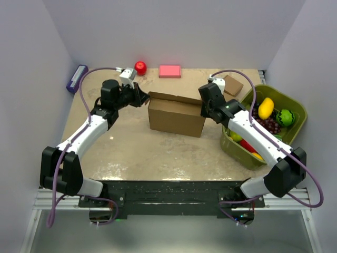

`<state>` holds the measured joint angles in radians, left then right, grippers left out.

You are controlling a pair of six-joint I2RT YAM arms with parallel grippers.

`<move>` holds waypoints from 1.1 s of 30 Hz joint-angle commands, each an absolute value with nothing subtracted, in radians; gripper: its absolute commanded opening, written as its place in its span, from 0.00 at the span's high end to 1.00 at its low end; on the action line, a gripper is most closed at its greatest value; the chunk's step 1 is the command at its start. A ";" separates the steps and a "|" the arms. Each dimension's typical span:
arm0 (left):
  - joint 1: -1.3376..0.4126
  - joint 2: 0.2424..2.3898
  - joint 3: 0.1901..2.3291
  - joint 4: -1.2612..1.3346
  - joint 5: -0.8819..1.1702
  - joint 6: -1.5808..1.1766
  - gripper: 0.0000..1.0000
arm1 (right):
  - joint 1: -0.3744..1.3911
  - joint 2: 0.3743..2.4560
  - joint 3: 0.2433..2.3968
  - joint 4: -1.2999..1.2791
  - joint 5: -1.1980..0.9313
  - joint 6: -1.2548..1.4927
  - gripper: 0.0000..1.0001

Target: Fold the paper box

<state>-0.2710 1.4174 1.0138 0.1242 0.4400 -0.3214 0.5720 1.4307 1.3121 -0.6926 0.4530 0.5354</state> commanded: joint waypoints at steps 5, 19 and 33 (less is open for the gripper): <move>-0.302 1.410 1.052 0.014 0.445 -0.281 0.68 | 0.597 1.450 1.284 -0.752 0.380 0.572 1.00; -0.302 1.391 1.046 -0.101 0.347 -0.262 0.63 | 0.595 1.454 1.284 -0.744 0.374 0.571 1.00; -0.322 1.416 1.127 -0.190 0.233 -0.301 0.99 | 0.615 1.468 1.272 -0.730 0.393 0.572 1.00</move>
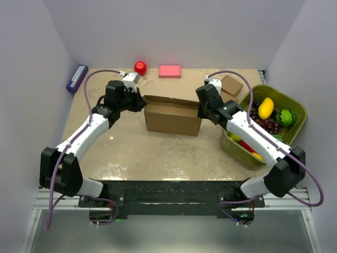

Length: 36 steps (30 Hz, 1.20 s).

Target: Fold the paper box

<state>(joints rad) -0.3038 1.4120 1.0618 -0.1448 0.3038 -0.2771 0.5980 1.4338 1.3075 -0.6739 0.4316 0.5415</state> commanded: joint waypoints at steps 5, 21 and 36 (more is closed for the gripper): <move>-0.365 1.428 1.161 -0.225 0.169 -0.298 0.87 | 0.624 1.466 1.275 -0.736 0.420 0.591 1.00; -0.388 1.371 1.207 -0.344 0.018 -0.250 0.65 | 0.626 1.470 1.276 -0.764 0.468 0.620 1.00; -0.399 1.339 1.218 -0.353 0.052 -0.261 0.92 | 0.627 1.473 1.276 -0.764 0.463 0.617 1.00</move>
<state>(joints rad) -0.3935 1.3796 1.1679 -0.3756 0.0437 -0.2676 0.6220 1.4357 1.3056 -0.6853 0.4812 0.5877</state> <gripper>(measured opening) 0.113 0.014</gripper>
